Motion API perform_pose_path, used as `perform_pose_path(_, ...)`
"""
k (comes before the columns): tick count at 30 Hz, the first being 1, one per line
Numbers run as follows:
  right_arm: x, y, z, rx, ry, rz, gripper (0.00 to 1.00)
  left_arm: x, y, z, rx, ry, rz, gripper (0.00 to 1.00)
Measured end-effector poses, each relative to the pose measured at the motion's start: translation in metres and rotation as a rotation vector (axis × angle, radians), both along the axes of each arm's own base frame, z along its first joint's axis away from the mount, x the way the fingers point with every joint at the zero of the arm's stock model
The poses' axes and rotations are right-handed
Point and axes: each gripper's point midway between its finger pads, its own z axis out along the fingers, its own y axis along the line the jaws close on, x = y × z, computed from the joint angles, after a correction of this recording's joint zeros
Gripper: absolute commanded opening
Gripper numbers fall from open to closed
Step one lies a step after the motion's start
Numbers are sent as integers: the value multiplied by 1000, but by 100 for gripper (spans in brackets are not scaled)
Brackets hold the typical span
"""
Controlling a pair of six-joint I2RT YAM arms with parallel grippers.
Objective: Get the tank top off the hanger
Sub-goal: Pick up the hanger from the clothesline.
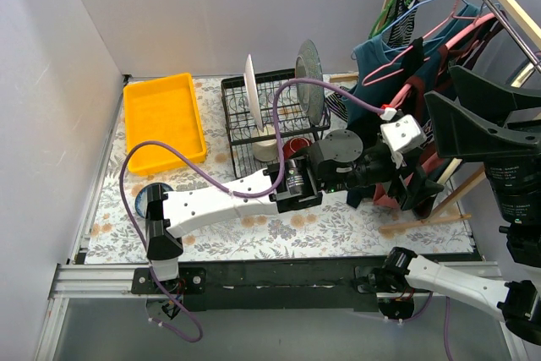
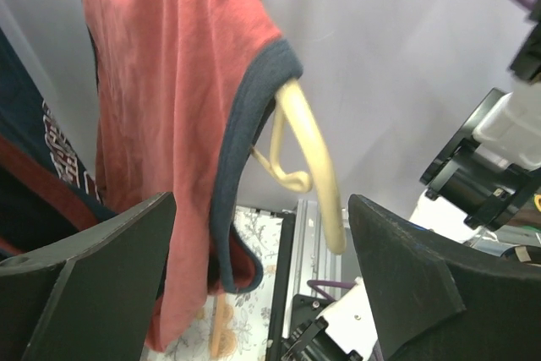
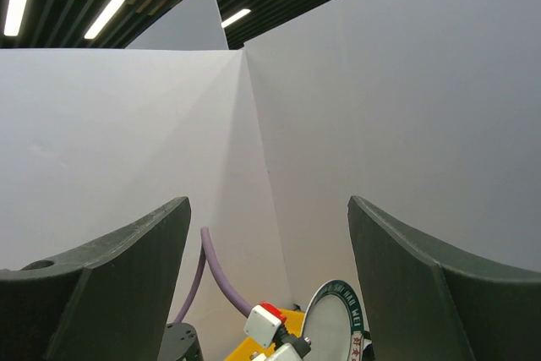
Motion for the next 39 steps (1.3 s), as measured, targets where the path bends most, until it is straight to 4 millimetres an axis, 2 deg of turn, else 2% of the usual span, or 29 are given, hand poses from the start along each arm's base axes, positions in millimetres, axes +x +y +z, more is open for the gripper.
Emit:
perform_pose_path(8, -1, -3, 0, 8, -3, -2, 83, -8, -4, 15, -32, -21, 9, 87)
perform_pose_path(12, -3, -6, 2, 17, -9, -2, 83, -2, -14, 13, -32, -33, 37, 81)
perform_pose_path(16, -5, -8, 2, 20, -11, -2, 83, 8, -26, -4, -2, -35, 78, 64)
perform_pose_path(17, -5, -9, 2, 22, -12, -2, 83, 10, -30, -7, 3, -36, 88, 55)
perform_pose_path(20, -7, -11, 1, 26, -15, -2, 83, 17, -38, -16, 23, -36, 116, 46)
perform_pose_path(21, -8, -12, 1, 27, -15, -2, 83, 19, -40, -19, 30, -36, 124, 40)
perform_pose_path(23, -8, -14, 1, 28, -16, -2, 83, 21, -40, -21, 38, -35, 134, 33)
perform_pose_path(26, -9, -15, -1, 29, -17, -2, 83, 24, -37, -17, 36, -35, 157, 19)
perform_pose_path(27, -9, -15, -1, 29, -16, -1, 83, 26, -36, -16, 36, -30, 170, 14)
perform_pose_path(28, -10, -15, -2, 30, -17, -1, 83, 29, -35, -16, 37, -30, 187, 4)
perform_pose_path(29, -10, -16, -2, 30, -16, -1, 83, 33, -33, -16, 40, -29, 208, 0)
perform_pose_path(33, -10, -16, -3, 30, -15, 1, 83, 50, -26, -17, 47, -19, 292, 0)
perform_pose_path(39, -9, -14, -5, 30, -12, 3, 83, 50, -25, -17, 49, -19, 313, 0)
